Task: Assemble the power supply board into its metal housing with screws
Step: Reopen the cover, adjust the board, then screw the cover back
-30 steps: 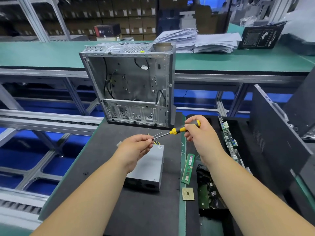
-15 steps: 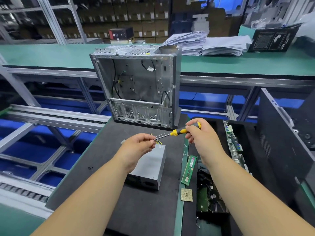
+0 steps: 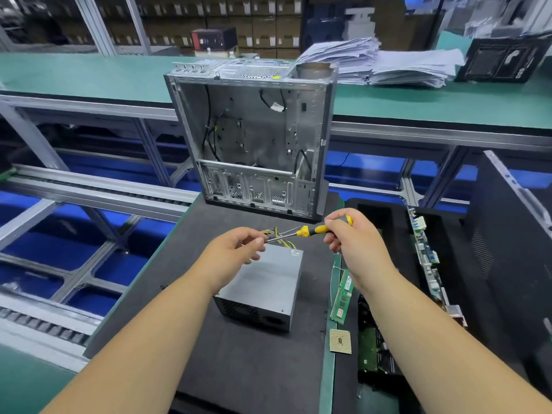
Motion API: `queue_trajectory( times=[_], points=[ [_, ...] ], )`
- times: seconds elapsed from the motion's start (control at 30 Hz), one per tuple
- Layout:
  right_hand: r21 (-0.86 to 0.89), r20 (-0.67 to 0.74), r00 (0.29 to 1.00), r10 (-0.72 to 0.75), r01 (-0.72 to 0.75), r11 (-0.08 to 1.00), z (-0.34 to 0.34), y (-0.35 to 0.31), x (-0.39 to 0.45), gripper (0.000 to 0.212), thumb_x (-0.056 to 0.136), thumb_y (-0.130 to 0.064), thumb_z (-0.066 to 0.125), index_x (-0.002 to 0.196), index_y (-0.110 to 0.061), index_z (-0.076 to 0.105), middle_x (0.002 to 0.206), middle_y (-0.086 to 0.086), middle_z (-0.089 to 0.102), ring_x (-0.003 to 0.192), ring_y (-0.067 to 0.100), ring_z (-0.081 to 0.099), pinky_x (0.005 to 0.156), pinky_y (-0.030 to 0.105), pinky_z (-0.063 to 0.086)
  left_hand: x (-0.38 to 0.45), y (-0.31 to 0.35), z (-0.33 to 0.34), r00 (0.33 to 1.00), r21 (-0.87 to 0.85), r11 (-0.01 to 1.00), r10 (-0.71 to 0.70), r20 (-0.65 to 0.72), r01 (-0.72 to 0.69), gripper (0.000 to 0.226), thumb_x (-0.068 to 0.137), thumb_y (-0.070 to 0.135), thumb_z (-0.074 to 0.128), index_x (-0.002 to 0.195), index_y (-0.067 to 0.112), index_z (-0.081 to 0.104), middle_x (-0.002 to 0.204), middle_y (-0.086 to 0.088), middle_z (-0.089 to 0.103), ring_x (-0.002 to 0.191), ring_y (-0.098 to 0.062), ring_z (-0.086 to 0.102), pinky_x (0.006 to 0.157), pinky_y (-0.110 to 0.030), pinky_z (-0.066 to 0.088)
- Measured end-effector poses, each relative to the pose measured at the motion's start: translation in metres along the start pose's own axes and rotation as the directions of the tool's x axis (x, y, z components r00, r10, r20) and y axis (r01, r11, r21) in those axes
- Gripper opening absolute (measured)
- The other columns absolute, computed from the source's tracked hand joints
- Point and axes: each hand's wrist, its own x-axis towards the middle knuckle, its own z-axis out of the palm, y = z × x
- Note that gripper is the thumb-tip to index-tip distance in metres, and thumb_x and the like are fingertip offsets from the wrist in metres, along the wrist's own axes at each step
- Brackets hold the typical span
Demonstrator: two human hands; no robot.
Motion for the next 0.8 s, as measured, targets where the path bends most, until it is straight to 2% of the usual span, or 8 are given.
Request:
queue_trajectory(
  times=[0.1, 0.27, 0.3, 0.37, 0.43, 0.5, 0.63, 0.8],
  points=[
    [-0.004, 0.028, 1.000, 0.004, -0.004, 1.000, 0.028, -0.003, 0.006, 0.008, 0.091, -0.020, 0.057, 0.090, -0.021, 0.065, 0.062, -0.004, 0.064, 0.054, 0.006, 0.055, 0.053, 0.019, 0.046, 0.006, -0.010, -0.016, 0.999, -0.104, 0.994, -0.027, -0.025, 0.024, 0.009, 0.090, 0.009, 0.067, 0.088, 0.016, 0.073, 0.078, -0.001, 0.072, 0.069, -0.011, 0.064, 0.072, -0.027, 0.050],
    [-0.037, 0.029, 0.999, 0.020, -0.019, 0.999, 0.076, -0.005, 0.016, 0.009, 0.090, -0.017, 0.057, 0.087, -0.022, 0.064, 0.057, -0.006, 0.062, 0.050, 0.004, 0.054, 0.049, 0.018, 0.045, 0.013, -0.041, -0.063, 0.994, -0.161, 0.985, -0.071, -0.079, 0.057, 0.021, 0.091, 0.010, 0.066, 0.078, 0.021, 0.077, 0.073, 0.003, 0.072, 0.065, -0.006, 0.062, 0.068, -0.019, 0.054],
    [-0.087, 0.012, 1.000, 0.006, -0.005, 0.996, 0.084, -0.006, 0.018, 0.010, 0.089, -0.019, 0.057, 0.085, -0.025, 0.063, 0.058, -0.007, 0.063, 0.051, 0.003, 0.055, 0.051, 0.021, 0.047, 0.015, -0.051, -0.074, 0.991, -0.104, 0.992, -0.077, -0.108, 0.066, 0.021, 0.091, 0.013, 0.066, 0.077, 0.024, 0.077, 0.073, 0.004, 0.072, 0.065, -0.005, 0.063, 0.067, -0.018, 0.054],
    [-0.223, -0.007, 0.999, -0.036, 0.034, 0.974, 0.099, -0.007, 0.023, 0.011, 0.087, -0.023, 0.056, 0.082, -0.031, 0.061, 0.062, -0.010, 0.064, 0.054, 0.001, 0.059, 0.057, 0.029, 0.050, 0.021, -0.073, -0.097, 0.982, 0.155, 0.983, -0.065, -0.175, 0.093, 0.016, 0.091, 0.020, 0.067, 0.081, 0.028, 0.077, 0.078, 0.009, 0.073, 0.073, -0.005, 0.065, 0.070, -0.020, 0.051],
    [-0.335, 0.003, 0.997, -0.078, 0.074, 0.939, 0.113, -0.009, 0.027, 0.011, 0.086, -0.024, 0.056, 0.081, -0.033, 0.058, 0.066, -0.011, 0.065, 0.060, 0.006, 0.063, 0.059, 0.033, 0.050, 0.026, -0.095, -0.115, 0.985, 0.496, 0.859, -0.053, -0.166, 0.130, 0.014, 0.093, 0.027, 0.063, 0.095, 0.029, 0.077, 0.093, 0.012, 0.071, 0.088, -0.009, 0.065, 0.075, -0.023, 0.048],
    [-0.480, 0.022, 0.993, -0.118, 0.114, 0.870, 0.125, -0.012, 0.031, 0.010, 0.086, -0.026, 0.055, 0.081, -0.035, 0.054, 0.068, -0.007, 0.065, 0.066, 0.018, 0.064, 0.056, 0.033, 0.049, 0.031, -0.117, -0.126, 0.992, 0.722, 0.681, -0.055, -0.115, 0.121, 0.023, 0.096, 0.031, 0.057, 0.111, 0.028, 0.074, 0.108, 0.006, 0.064, 0.101, -0.018, 0.062, 0.087, -0.029, 0.049],
    [-0.640, 0.028, 0.986, -0.163, 0.143, 0.755, 0.139, -0.017, 0.037, 0.005, 0.082, -0.028, 0.053, 0.083, -0.033, 0.051, 0.068, -0.009, 0.066, 0.064, 0.016, 0.062, 0.056, 0.033, 0.051, 0.039, -0.152, -0.134, 1.000, 0.867, 0.497, -0.015, 0.007, 0.001, 0.033, 0.099, 0.034, 0.047, 0.128, 0.033, 0.063, 0.113, 0.002, 0.055, 0.106, -0.023, 0.052, 0.094, -0.034, 0.046],
    [-0.728, -0.010, 0.980, -0.199, 0.129, 0.673, 0.144, -0.024, 0.042, 0.005, 0.080, -0.027, 0.051, 0.083, -0.032, 0.051, 0.067, -0.006, 0.062, 0.064, 0.017, 0.059, 0.057, 0.034, 0.051, 0.047, -0.164, -0.136, 0.997, 0.893, 0.443, 0.029, 0.076, -0.081, 0.038, 0.100, 0.037, 0.042, 0.134, 0.029, 0.057, 0.111, 0.005, 0.050, 0.102, -0.019, 0.049, 0.088, -0.031, 0.047]
  ],
)
